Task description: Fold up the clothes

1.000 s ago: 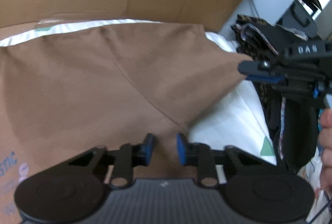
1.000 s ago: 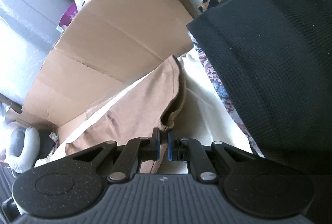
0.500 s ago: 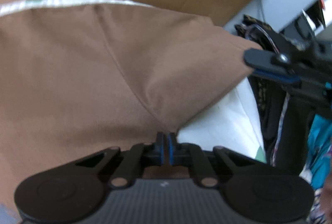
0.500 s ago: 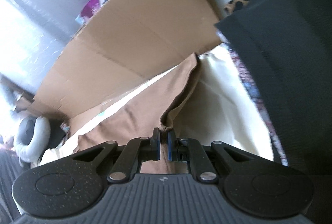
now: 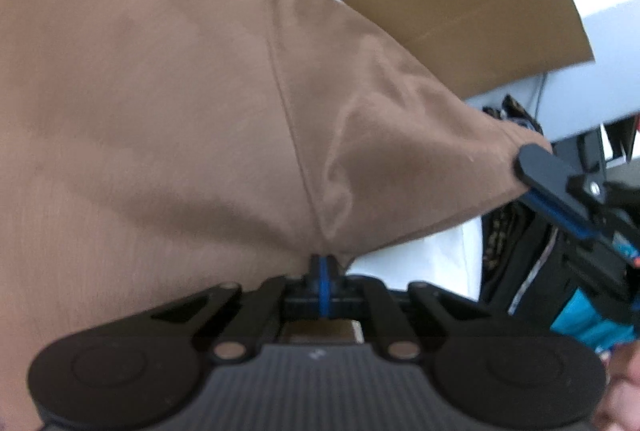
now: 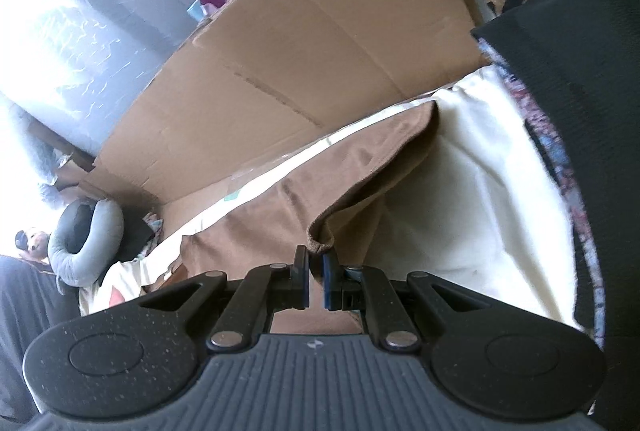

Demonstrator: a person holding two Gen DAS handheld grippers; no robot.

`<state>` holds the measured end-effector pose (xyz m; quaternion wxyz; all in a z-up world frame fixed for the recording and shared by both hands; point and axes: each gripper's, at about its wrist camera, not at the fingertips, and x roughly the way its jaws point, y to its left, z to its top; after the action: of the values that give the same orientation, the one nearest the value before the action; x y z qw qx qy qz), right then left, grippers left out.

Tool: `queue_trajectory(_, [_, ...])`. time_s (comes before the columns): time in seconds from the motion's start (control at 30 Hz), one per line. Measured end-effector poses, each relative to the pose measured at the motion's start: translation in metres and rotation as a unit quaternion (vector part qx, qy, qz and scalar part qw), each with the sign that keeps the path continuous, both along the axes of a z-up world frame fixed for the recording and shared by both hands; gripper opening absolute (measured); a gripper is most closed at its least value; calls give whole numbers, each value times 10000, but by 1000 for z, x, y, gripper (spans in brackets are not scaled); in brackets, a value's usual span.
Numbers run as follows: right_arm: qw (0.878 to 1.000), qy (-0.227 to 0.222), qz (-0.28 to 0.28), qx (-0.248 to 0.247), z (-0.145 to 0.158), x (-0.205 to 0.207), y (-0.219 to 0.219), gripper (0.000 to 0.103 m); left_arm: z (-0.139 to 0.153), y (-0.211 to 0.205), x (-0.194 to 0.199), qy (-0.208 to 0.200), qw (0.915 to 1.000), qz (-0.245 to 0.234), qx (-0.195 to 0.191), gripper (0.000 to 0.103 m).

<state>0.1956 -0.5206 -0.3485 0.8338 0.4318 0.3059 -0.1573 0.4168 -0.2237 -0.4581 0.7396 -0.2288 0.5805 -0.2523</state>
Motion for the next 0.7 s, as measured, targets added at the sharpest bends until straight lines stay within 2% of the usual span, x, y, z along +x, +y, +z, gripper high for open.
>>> queue_trajectory(0.23, [9997,-4,256,25,0,14,13,4,-12,13,3,507,9961,565,-459,2])
queue_trajectory(0.33, [9992,38,400,34,-3,18,23,4,-20,18,4,831,9903,842,-726,3])
queue_trajectory(0.47, [9981,125,597,19,-7,21,35,4,-32,24,4,1305,9771,1257,-1114,3])
queue_trajectory(0.6, [9971,134,744,75,-12,19,45,4,-39,28,4,1504,9699,1393,-1314,3])
queue_trajectory(0.7, [9968,107,777,120,-14,19,48,4,-42,30,6,1552,9679,1383,-1412,3])
